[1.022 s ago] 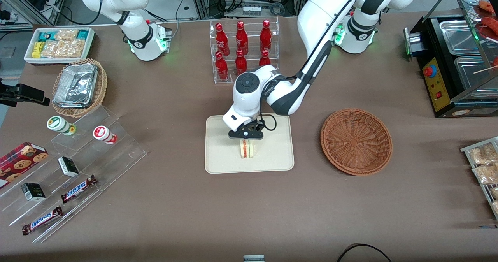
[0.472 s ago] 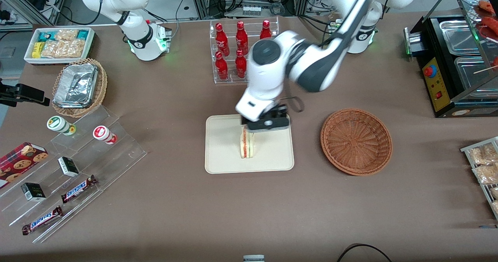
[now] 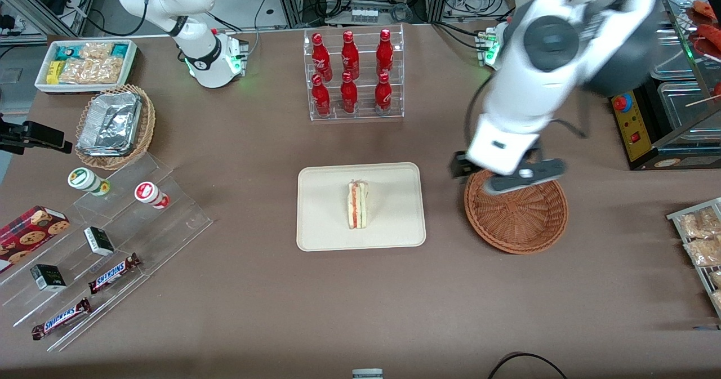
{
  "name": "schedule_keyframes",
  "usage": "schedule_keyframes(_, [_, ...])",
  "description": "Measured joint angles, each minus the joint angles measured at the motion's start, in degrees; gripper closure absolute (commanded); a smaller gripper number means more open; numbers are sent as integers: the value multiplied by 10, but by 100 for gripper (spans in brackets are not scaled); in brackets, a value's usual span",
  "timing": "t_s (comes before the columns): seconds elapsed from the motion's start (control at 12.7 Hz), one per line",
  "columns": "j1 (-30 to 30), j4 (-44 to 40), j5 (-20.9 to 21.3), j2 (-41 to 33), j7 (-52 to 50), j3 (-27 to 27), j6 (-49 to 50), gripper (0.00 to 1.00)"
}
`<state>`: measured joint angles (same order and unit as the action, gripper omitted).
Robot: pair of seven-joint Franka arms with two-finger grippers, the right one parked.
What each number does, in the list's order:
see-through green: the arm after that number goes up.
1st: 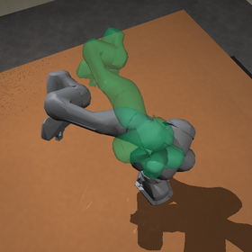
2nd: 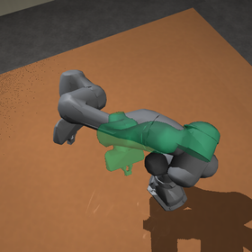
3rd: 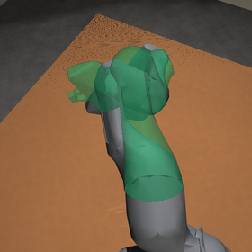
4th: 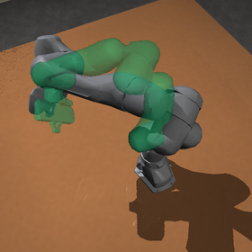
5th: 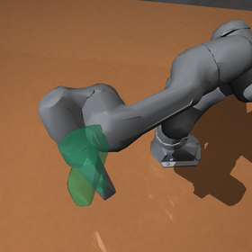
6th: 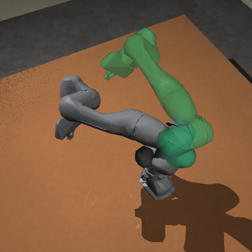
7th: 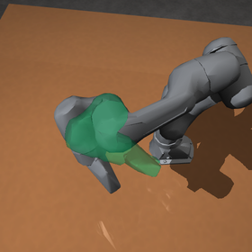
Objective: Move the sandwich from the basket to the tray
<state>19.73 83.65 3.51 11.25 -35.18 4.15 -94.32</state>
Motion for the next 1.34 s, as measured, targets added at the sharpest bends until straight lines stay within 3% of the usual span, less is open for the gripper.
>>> schedule_keyframes(0.47, [-139, 49, -10, -113, 259, -3, 88, 0])
schedule_keyframes(1.34, [-154, 53, -16, -114, 375, -58, 74, 0])
